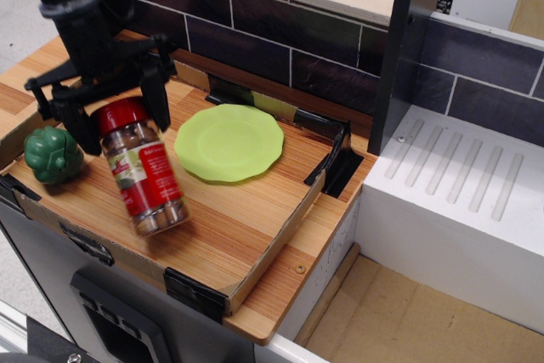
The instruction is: Topple basil bottle
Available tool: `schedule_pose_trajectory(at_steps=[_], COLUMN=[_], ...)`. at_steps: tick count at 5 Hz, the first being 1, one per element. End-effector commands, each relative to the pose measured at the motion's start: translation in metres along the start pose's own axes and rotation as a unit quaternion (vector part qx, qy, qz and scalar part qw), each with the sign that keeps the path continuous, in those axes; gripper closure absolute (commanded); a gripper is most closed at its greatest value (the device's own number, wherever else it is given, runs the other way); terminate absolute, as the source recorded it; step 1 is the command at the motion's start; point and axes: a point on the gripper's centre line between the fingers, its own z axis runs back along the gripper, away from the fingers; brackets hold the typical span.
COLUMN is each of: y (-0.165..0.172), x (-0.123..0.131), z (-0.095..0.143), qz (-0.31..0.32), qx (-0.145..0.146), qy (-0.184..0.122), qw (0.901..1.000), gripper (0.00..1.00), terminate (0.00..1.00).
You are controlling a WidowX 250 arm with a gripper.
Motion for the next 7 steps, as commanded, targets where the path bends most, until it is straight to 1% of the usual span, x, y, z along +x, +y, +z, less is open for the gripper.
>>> schedule_pose_trajectory(at_steps=[1, 2, 3, 4, 5, 6, 7], y=[-0.01, -0.016, -0.022, -0.021, -0.017, -0.013, -0.013], x=[0.036, 0.047, 0.065, 0.071, 0.075, 0.075, 0.071], z=[0.012, 0.012, 0.01, 0.007, 0.006, 0.009, 0.013], qz=[0.029, 0.04, 0.052, 0.059, 0.071, 0.076, 0.068], qx=[0.006, 0.002, 0.009, 0.017, 0.031, 0.042, 0.044], qy=[-0.057, -0.071, -0.08, -0.079, -0.083, -0.081, -0.075], qw=[0.9979, 0.9967, 0.9954, 0.995, 0.9936, 0.9929, 0.9939], gripper=[1.0, 1.0, 1.0, 1.0, 0.0, 0.0, 0.0], terminate=[0.0, 0.0, 0.0, 0.0, 0.0, 0.0, 0.0])
